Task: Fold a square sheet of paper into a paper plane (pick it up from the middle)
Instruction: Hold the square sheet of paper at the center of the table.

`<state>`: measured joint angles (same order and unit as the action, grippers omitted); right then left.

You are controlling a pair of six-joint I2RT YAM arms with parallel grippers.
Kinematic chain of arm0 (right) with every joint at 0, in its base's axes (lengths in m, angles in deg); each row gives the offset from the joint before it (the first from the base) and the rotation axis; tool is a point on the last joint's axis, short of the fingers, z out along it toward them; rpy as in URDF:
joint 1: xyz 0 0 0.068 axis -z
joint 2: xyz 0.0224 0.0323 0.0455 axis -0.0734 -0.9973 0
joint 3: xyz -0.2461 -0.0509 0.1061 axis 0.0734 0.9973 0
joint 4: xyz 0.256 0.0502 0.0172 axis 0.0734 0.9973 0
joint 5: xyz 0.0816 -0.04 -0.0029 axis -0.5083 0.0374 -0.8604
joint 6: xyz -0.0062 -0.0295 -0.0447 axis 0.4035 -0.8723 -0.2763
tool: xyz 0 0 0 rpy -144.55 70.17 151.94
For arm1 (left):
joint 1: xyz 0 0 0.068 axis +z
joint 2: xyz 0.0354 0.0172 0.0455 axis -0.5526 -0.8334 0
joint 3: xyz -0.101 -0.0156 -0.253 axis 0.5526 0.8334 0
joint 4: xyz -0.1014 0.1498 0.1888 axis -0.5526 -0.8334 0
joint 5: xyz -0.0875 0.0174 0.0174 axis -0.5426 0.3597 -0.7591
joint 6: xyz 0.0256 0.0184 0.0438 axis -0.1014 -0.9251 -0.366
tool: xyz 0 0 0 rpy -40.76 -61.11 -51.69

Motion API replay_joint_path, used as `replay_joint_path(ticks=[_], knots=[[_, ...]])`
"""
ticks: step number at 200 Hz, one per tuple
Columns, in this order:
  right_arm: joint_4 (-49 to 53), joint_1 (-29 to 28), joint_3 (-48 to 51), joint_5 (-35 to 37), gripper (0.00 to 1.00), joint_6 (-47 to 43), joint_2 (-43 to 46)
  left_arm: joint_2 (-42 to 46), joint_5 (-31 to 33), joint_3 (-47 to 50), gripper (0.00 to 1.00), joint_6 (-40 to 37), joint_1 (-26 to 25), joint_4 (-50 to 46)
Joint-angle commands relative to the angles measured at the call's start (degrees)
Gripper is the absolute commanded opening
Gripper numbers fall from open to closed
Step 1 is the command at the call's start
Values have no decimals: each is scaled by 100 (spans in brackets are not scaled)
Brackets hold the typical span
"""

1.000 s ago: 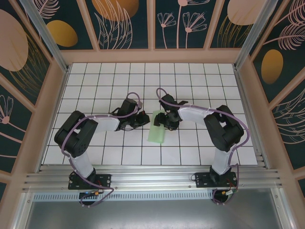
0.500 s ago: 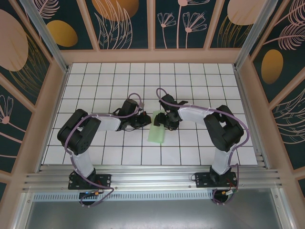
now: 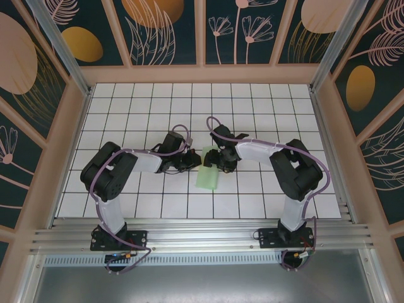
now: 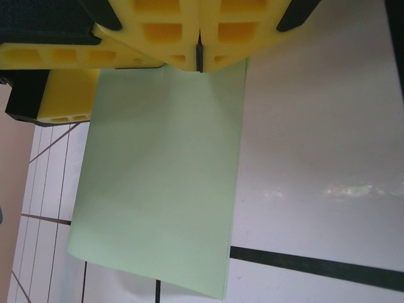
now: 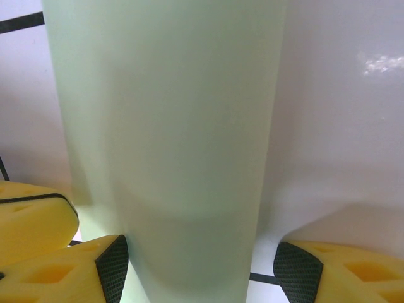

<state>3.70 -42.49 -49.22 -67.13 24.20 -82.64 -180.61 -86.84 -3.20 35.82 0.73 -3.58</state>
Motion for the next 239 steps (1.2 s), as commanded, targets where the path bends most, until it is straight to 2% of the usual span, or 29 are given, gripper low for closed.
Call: replay_joint_path(ticks=[1, 106, 154, 180, 194, 202, 216, 239], knots=[[-230, -30, 435, 415, 70, -133, -943, -139, 22, -109, 0, -54, -22, 3], [-223, -39, 260, 427, 72, -136, -721, -341, 471, -43, 0, -372, -23, -509], [-467, 90, 37, 446, 83, -179, 432, -376, 560, -2, 0, -470, -23, -598], [-925, 229, 367, 66, 83, -92, 1052, -402, 578, -2, 0, -499, -17, -617], [-1317, 272, 648, -262, 75, -15, 1296, -401, 583, -3, 0, -510, -23, -626], [-1485, 298, 782, -422, 64, 58, 1396, -403, 593, -11, 0, -523, -20, -649], [-1802, 334, 1014, -693, 39, 144, 1528, -418, 578, -22, 0, -538, -18, -659], [-2252, 378, 1295, -1084, 20, 274, 1638, -413, 585, -19, 0, -539, -23, -659]])
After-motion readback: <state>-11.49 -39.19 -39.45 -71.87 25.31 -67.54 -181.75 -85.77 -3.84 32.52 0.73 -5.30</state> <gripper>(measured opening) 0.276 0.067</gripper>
